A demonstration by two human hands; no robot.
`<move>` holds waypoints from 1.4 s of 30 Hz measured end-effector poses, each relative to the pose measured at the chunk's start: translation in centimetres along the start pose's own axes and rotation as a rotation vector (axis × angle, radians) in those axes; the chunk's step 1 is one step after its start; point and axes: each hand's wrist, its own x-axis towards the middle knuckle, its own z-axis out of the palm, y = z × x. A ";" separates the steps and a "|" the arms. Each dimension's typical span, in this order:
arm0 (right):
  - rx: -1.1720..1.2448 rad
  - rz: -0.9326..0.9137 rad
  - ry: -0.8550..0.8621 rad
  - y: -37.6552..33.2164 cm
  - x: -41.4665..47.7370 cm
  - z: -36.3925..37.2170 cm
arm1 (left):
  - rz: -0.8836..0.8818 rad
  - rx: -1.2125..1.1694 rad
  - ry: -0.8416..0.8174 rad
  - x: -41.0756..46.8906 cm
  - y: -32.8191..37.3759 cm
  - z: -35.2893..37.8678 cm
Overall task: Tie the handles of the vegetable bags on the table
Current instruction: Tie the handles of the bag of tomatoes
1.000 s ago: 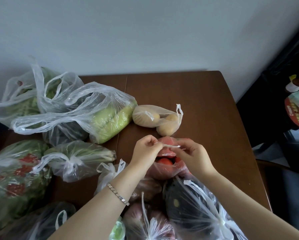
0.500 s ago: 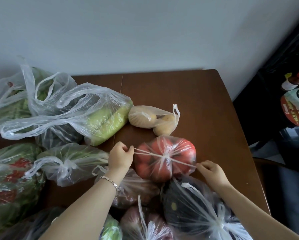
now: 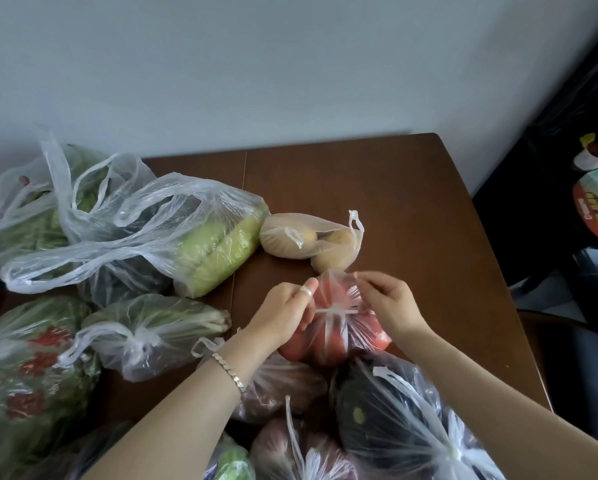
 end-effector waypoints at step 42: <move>-0.068 0.089 0.004 1.3 -0.4 3.4 | -0.263 -0.391 0.128 -1.3 -0.9 0.6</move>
